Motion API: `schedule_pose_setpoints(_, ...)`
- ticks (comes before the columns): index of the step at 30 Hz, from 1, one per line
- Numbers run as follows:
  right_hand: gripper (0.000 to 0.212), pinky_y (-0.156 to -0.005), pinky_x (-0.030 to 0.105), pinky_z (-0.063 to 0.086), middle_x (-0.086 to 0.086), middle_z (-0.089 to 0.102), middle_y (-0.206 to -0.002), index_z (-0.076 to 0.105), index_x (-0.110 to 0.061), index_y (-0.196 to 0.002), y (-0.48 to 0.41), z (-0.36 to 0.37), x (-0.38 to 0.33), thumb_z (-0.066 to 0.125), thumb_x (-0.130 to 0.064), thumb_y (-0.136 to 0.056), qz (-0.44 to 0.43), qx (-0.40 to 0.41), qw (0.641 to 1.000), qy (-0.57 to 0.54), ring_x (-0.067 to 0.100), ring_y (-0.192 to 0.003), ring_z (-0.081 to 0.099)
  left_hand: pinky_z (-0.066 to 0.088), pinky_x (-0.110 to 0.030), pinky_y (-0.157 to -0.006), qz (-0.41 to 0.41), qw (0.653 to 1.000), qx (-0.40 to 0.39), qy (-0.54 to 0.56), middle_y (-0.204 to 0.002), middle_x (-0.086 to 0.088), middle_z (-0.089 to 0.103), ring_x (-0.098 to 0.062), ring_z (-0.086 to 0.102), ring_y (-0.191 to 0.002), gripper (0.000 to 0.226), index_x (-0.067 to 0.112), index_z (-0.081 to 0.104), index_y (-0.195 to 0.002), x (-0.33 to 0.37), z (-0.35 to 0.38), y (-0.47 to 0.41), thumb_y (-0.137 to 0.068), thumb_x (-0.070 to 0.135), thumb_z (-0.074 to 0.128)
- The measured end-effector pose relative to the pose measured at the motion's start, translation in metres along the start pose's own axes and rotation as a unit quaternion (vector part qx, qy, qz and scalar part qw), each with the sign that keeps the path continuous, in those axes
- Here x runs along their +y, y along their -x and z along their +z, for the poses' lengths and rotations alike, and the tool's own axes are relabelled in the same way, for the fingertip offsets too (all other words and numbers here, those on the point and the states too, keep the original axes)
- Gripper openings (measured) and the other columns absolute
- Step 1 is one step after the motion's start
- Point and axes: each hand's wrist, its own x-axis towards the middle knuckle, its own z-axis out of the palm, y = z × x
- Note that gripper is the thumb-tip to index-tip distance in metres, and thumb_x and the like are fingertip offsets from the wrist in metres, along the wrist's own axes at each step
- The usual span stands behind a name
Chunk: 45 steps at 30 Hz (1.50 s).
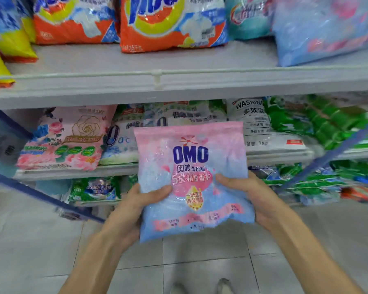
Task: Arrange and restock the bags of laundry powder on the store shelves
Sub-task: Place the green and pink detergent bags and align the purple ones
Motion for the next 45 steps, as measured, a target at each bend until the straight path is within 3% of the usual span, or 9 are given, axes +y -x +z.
schedule_pose_setpoints(3,0.030,-0.081,0.045,0.063,0.018,0.076,-0.113,0.080,-0.011,-0.106,0.049,-0.021,-0.016,0.083,-0.010,-0.076,-0.034,0.018,0.998,-0.040,0.031,-0.094,0.077,0.062,-0.039,-0.067,0.031,0.997,-0.027,-0.070,-0.111,-0.022,0.075,-0.035,0.076,-0.089,0.068,0.001,0.069,-0.119,0.003,0.035,0.017,-0.054,0.005,0.091)
schedule_pose_setpoints(9,0.075,-0.079,0.040,0.063,0.015,0.076,-0.116,0.082,-0.019,-0.104,0.136,-0.078,-0.067,0.104,-0.041,-0.036,-0.113,0.027,0.992,-0.041,0.030,-0.099,0.076,0.062,-0.043,-0.071,0.080,0.975,-0.107,-0.179,-0.109,-0.018,0.076,-0.038,0.075,-0.091,0.059,0.008,0.067,-0.120,0.019,0.144,0.041,-0.065,-0.005,0.083)
schedule_pose_setpoints(18,0.087,-0.096,0.052,0.058,0.019,0.071,-0.127,0.067,-0.010,-0.131,0.260,-0.200,-0.124,0.100,-0.034,-0.054,-0.279,0.178,0.942,-0.058,0.038,-0.115,0.069,0.061,-0.030,-0.066,0.174,0.930,-0.233,-0.223,-0.100,-0.006,0.079,-0.020,0.077,-0.082,0.033,0.016,0.072,-0.108,-0.010,0.356,0.058,-0.076,0.025,0.070)
schedule_pose_setpoints(21,0.087,-0.102,0.053,0.054,0.020,0.068,-0.131,0.068,-0.011,-0.131,0.290,-0.245,-0.134,0.096,-0.050,-0.058,-0.307,0.202,0.921,-0.129,0.038,-0.119,0.067,0.063,-0.036,-0.074,0.197,0.912,-0.270,-0.239,-0.101,-0.007,0.079,-0.024,0.077,-0.086,0.036,0.017,0.073,-0.107,-0.027,0.419,0.063,-0.076,0.033,0.071)
schedule_pose_setpoints(25,0.045,-0.100,0.050,0.056,0.016,0.068,-0.132,0.070,-0.015,-0.129,0.329,-0.306,-0.142,0.065,-0.041,-0.093,-0.286,0.209,0.923,-0.147,0.033,-0.117,0.069,0.058,-0.055,-0.091,0.170,0.914,-0.284,-0.236,-0.110,-0.016,0.076,-0.038,0.073,-0.099,0.041,0.012,0.072,-0.115,-0.059,0.488,0.057,-0.079,0.033,0.071)
schedule_pose_setpoints(30,0.072,-0.115,0.055,0.040,0.009,0.064,-0.141,0.064,-0.022,-0.139,0.359,-0.385,-0.164,0.081,-0.057,-0.079,-0.314,0.277,0.899,-0.132,0.034,-0.131,0.060,0.056,-0.056,-0.093,0.131,0.915,-0.297,-0.241,-0.112,-0.017,0.076,-0.040,0.072,-0.102,0.039,0.008,0.069,-0.122,-0.091,0.559,0.027,-0.088,0.026,0.068)
schedule_pose_setpoints(35,0.062,-0.115,0.057,0.040,0.015,0.064,-0.139,0.063,-0.017,-0.139,0.381,-0.452,-0.197,0.073,-0.050,-0.088,-0.333,0.265,0.894,-0.140,0.037,-0.129,0.061,0.061,-0.051,-0.085,0.123,0.900,-0.335,-0.252,-0.108,-0.016,0.077,-0.035,0.075,-0.091,0.039,0.012,0.071,-0.115,-0.114,0.639,-0.010,-0.082,0.031,0.069)
schedule_pose_setpoints(40,0.073,-0.088,0.050,0.060,0.018,0.072,-0.124,0.066,-0.012,-0.129,0.410,-0.514,-0.245,0.095,-0.027,-0.063,-0.340,0.289,0.893,-0.064,0.039,-0.111,0.071,0.063,-0.042,-0.069,0.097,0.890,-0.378,-0.237,-0.106,-0.016,0.077,-0.035,0.076,-0.088,0.034,0.013,0.070,-0.116,-0.134,0.729,-0.049,-0.086,0.029,0.065)
schedule_pose_setpoints(45,0.058,-0.076,0.044,0.063,0.017,0.077,-0.112,0.067,-0.007,-0.123,0.432,-0.587,-0.292,0.087,-0.001,-0.069,-0.335,0.359,0.869,-0.058,0.036,-0.098,0.076,0.063,-0.041,-0.066,0.087,0.877,-0.405,-0.245,-0.101,-0.017,0.078,-0.034,0.077,-0.083,0.028,0.010,0.070,-0.111,-0.160,0.832,-0.083,-0.089,0.027,0.064)
